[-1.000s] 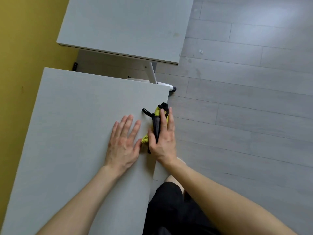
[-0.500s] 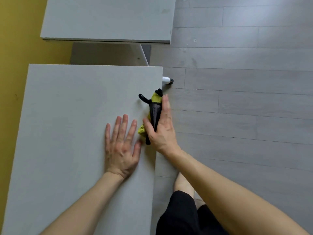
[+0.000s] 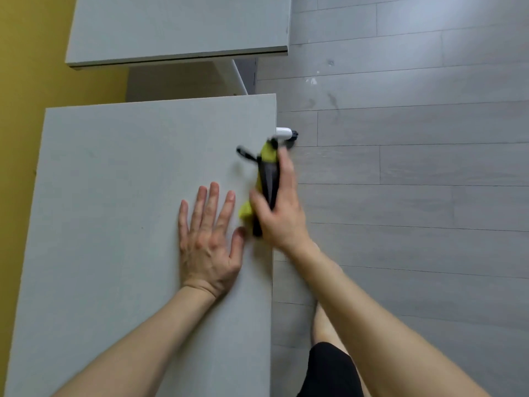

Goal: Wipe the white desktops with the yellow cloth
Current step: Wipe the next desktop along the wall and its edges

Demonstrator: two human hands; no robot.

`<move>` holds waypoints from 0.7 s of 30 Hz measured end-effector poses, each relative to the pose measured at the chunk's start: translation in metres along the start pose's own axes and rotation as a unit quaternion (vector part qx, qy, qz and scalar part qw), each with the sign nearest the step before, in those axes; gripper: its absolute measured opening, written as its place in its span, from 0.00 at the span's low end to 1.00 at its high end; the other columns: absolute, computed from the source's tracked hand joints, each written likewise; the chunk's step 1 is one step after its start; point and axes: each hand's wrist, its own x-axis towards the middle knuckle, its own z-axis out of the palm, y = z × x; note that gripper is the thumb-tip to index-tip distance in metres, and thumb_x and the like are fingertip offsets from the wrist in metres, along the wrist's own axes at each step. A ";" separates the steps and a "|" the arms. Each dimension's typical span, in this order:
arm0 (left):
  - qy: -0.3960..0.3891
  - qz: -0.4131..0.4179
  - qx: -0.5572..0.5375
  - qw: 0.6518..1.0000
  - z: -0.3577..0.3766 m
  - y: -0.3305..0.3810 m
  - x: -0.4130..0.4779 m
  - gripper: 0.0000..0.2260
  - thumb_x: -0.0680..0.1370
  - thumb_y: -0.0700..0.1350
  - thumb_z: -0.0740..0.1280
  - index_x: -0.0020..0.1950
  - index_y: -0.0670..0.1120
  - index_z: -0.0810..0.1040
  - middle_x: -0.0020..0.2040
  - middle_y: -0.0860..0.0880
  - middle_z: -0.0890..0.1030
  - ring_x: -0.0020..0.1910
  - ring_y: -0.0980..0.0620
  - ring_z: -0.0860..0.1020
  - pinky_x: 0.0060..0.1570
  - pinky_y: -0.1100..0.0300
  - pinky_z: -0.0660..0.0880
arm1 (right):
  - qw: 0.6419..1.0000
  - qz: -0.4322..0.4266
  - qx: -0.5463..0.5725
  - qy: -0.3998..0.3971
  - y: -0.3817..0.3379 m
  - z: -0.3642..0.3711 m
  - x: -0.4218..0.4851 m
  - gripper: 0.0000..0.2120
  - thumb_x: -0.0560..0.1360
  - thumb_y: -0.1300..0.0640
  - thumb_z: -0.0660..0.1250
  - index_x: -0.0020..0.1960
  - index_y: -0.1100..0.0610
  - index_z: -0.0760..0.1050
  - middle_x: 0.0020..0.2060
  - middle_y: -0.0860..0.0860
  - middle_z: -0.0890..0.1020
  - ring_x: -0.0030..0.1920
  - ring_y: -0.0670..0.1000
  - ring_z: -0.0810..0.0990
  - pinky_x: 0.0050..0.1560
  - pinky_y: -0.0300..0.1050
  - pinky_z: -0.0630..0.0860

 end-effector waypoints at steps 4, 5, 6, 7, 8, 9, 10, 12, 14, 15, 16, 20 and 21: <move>0.007 0.005 0.006 1.000 0.001 -0.002 0.000 0.28 0.86 0.54 0.58 0.86 0.47 0.65 0.87 0.44 0.60 0.87 0.43 0.58 0.81 0.30 0.57 | 0.999 -0.014 0.025 -0.043 0.010 0.000 -0.072 0.40 0.83 0.58 0.70 0.88 0.56 0.51 0.88 0.49 0.54 0.88 0.48 0.51 0.87 0.54 0.53; 0.006 0.005 0.008 1.000 0.001 -0.001 0.000 0.28 0.86 0.54 0.58 0.86 0.48 0.65 0.87 0.44 0.60 0.87 0.43 0.57 0.81 0.30 0.57 | 0.998 -0.013 0.033 -0.045 0.009 -0.001 -0.056 0.40 0.83 0.56 0.70 0.88 0.55 0.51 0.88 0.49 0.54 0.87 0.47 0.51 0.87 0.54 0.53; 0.005 0.004 0.008 1.000 0.000 -0.001 0.001 0.28 0.86 0.54 0.58 0.86 0.48 0.65 0.88 0.45 0.59 0.87 0.43 0.57 0.81 0.30 0.56 | 0.998 -0.005 0.043 -0.041 0.005 -0.001 -0.032 0.40 0.82 0.54 0.69 0.87 0.54 0.51 0.87 0.50 0.56 0.87 0.47 0.53 0.87 0.54 0.54; 0.004 0.001 0.008 1.000 -0.001 0.000 0.000 0.28 0.85 0.53 0.59 0.86 0.48 0.65 0.88 0.45 0.59 0.87 0.44 0.57 0.81 0.30 0.56 | 0.998 0.009 0.051 -0.034 0.001 -0.001 0.000 0.40 0.82 0.52 0.68 0.88 0.55 0.52 0.87 0.51 0.57 0.86 0.47 0.55 0.86 0.52 0.54; 0.004 -0.002 0.008 1.000 -0.001 0.001 0.001 0.29 0.85 0.54 0.59 0.86 0.48 0.65 0.88 0.45 0.59 0.87 0.44 0.57 0.81 0.31 0.56 | 0.998 0.018 0.051 -0.026 -0.004 -0.003 0.034 0.41 0.81 0.51 0.68 0.88 0.55 0.53 0.86 0.51 0.58 0.86 0.48 0.57 0.86 0.50 0.55; 0.004 -0.003 0.007 1.000 -0.001 0.001 0.001 0.29 0.85 0.54 0.59 0.86 0.49 0.65 0.88 0.45 0.59 0.87 0.45 0.57 0.82 0.31 0.56 | 0.998 0.024 0.046 -0.019 -0.010 -0.006 0.068 0.41 0.80 0.49 0.68 0.88 0.54 0.53 0.86 0.52 0.60 0.85 0.49 0.59 0.85 0.49 0.57; 0.004 -0.003 0.005 1.000 -0.001 0.001 0.001 0.29 0.84 0.54 0.59 0.86 0.49 0.65 0.88 0.46 0.59 0.87 0.45 0.57 0.82 0.31 0.56 | 0.999 0.027 0.039 -0.013 -0.014 -0.009 0.096 0.42 0.80 0.48 0.68 0.88 0.53 0.53 0.86 0.51 0.61 0.84 0.51 0.61 0.84 0.50 0.58; 0.003 -0.002 0.003 1.000 -0.001 0.001 0.002 0.29 0.84 0.54 0.59 0.86 0.49 0.65 0.88 0.46 0.59 0.87 0.45 0.56 0.82 0.32 0.56 | 0.999 0.028 0.035 -0.008 -0.016 -0.010 0.124 0.42 0.79 0.46 0.68 0.88 0.50 0.53 0.85 0.50 0.62 0.84 0.52 0.63 0.84 0.57 0.61; 0.004 -0.004 0.001 1.000 -0.001 0.000 0.001 0.29 0.85 0.53 0.59 0.86 0.49 0.65 0.88 0.46 0.59 0.87 0.45 0.56 0.82 0.32 0.55 | 0.999 0.024 0.034 -0.004 -0.012 -0.007 0.111 0.42 0.80 0.44 0.68 0.88 0.49 0.53 0.86 0.49 0.60 0.85 0.50 0.61 0.83 0.58 0.62; 0.006 -0.004 -0.001 1.000 -0.001 0.000 0.000 0.29 0.85 0.53 0.59 0.86 0.49 0.65 0.88 0.46 0.59 0.87 0.45 0.56 0.82 0.32 0.55 | 0.999 0.021 0.034 -0.003 -0.009 -0.005 0.089 0.42 0.80 0.44 0.69 0.88 0.49 0.52 0.87 0.48 0.59 0.85 0.49 0.59 0.84 0.57 0.61; 0.008 -0.004 -0.003 1.000 -0.001 0.000 0.000 0.28 0.85 0.53 0.59 0.86 0.49 0.65 0.88 0.46 0.59 0.87 0.45 0.56 0.82 0.32 0.55 | 0.999 0.016 0.039 -0.005 -0.007 -0.004 0.059 0.44 0.80 0.45 0.71 0.89 0.51 0.52 0.87 0.48 0.58 0.86 0.48 0.58 0.85 0.56 0.60; 0.010 0.005 -0.005 1.000 -0.001 -0.002 0.000 0.28 0.85 0.51 0.57 0.86 0.48 0.65 0.87 0.45 0.60 0.87 0.45 0.57 0.81 0.30 0.57 | 0.996 0.028 0.055 -0.062 0.007 -0.010 -0.075 0.56 0.74 0.46 0.80 0.88 0.57 0.48 0.86 0.48 0.58 0.85 0.40 0.56 0.82 0.36 0.57; 0.010 0.004 -0.006 1.000 -0.001 -0.002 0.000 0.28 0.85 0.51 0.57 0.86 0.48 0.65 0.87 0.45 0.60 0.87 0.45 0.57 0.81 0.30 0.57 | 0.995 0.032 0.057 -0.076 0.009 -0.011 -0.094 0.56 0.73 0.48 0.82 0.87 0.59 0.48 0.85 0.49 0.59 0.84 0.38 0.58 0.80 0.33 0.58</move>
